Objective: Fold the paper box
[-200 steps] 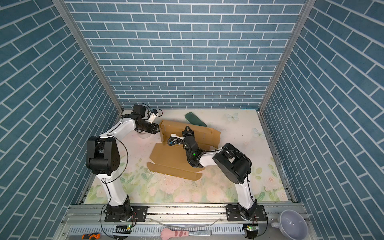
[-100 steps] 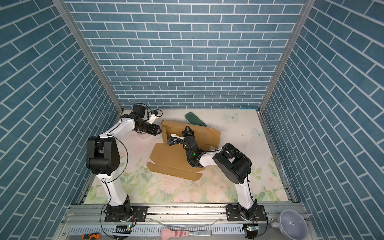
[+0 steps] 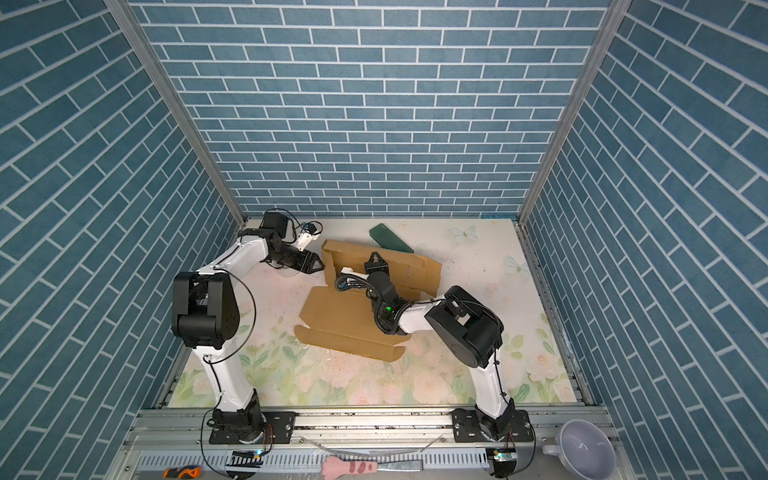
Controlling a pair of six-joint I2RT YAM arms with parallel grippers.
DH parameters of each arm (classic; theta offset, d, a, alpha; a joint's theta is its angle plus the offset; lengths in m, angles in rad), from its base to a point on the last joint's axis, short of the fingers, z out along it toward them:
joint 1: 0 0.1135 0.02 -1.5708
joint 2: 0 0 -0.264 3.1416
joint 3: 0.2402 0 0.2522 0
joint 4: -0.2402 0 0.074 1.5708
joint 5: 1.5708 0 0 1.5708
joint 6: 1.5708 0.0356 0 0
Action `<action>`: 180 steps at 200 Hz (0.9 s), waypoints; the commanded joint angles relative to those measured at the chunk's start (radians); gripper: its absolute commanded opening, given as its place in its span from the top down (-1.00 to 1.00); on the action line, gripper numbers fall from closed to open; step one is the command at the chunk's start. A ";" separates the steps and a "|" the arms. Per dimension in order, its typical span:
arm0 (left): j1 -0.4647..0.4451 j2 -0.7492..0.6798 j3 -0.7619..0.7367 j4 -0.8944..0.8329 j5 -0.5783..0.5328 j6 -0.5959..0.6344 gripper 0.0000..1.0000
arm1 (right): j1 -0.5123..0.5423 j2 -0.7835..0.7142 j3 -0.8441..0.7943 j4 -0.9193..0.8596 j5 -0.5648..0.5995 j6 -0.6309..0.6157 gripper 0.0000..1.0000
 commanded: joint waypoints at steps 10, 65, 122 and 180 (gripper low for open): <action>-0.021 0.013 -0.022 0.000 0.060 0.030 -0.42 | 0.009 -0.007 -0.011 -0.001 -0.022 -0.047 1.00; -0.028 -0.029 -0.118 0.198 0.048 -0.047 -0.42 | 0.009 -0.002 -0.010 -0.004 -0.021 -0.047 1.00; -0.029 -0.092 -0.277 0.543 -0.001 -0.137 -0.22 | 0.009 0.002 -0.008 -0.006 -0.023 -0.047 1.00; -0.039 -0.132 -0.342 0.659 -0.078 -0.169 -0.06 | 0.009 -0.002 -0.010 -0.002 -0.027 -0.044 1.00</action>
